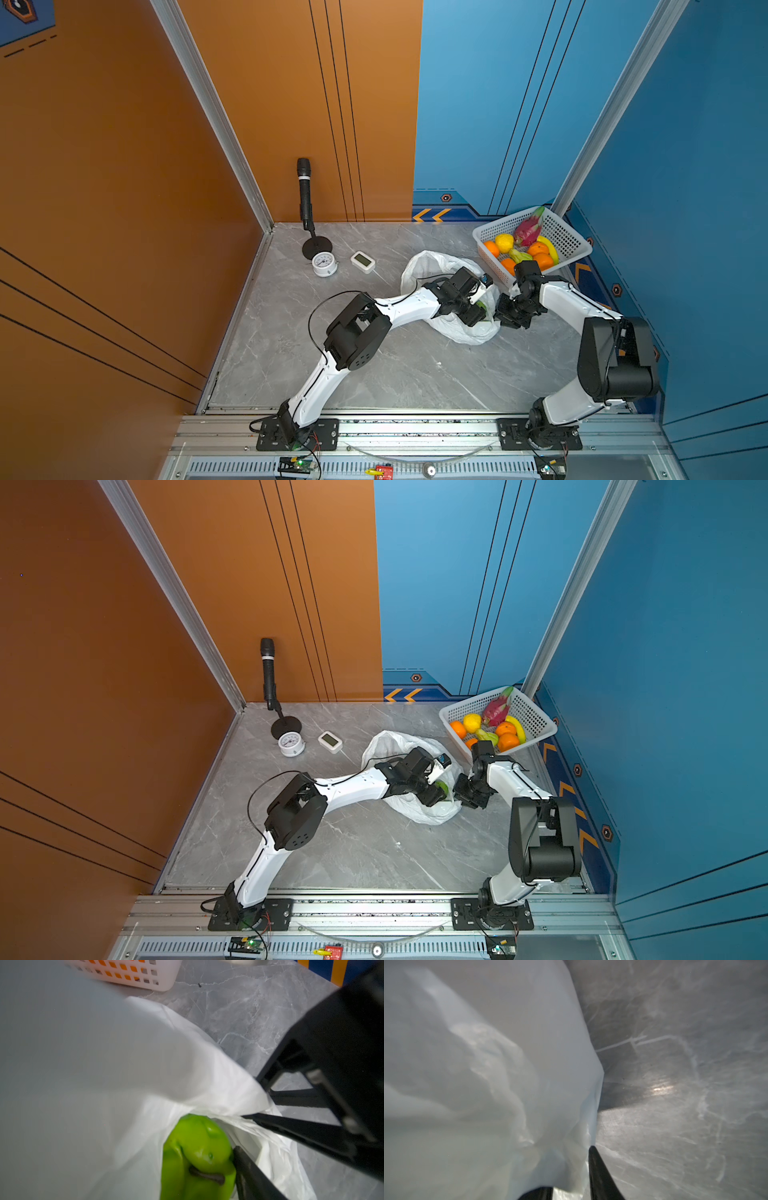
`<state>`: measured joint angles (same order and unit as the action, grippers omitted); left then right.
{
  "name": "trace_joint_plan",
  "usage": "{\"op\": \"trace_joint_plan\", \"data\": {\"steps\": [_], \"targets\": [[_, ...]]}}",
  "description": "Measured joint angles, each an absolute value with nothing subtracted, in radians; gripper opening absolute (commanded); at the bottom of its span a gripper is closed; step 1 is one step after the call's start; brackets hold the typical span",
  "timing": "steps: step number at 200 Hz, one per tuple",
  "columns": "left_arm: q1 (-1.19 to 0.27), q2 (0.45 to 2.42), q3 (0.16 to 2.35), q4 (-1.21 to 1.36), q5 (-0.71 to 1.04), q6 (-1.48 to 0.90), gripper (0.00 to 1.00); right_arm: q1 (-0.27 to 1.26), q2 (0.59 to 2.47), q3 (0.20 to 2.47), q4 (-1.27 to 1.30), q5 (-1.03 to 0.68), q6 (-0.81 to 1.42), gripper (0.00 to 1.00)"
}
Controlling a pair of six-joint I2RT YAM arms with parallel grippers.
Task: Untie the knot of the plastic bag and take out the fruit
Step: 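Close the left gripper on the green fruit inside the bag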
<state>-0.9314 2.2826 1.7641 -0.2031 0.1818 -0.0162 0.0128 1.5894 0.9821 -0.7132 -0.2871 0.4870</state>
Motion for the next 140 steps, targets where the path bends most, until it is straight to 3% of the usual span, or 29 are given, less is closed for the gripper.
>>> {"op": "trace_joint_plan", "data": {"steps": [52, 140], "targets": [[-0.931, 2.263, 1.734, -0.194, 0.182, -0.016, 0.43, 0.014, 1.586, 0.982, -0.713, -0.287, 0.502, 0.31], [-0.933, 2.014, 1.467, -0.069, 0.183, -0.027, 0.43, 0.013, 1.586, 0.99, -0.714, -0.287, 0.557, 0.32]]}}
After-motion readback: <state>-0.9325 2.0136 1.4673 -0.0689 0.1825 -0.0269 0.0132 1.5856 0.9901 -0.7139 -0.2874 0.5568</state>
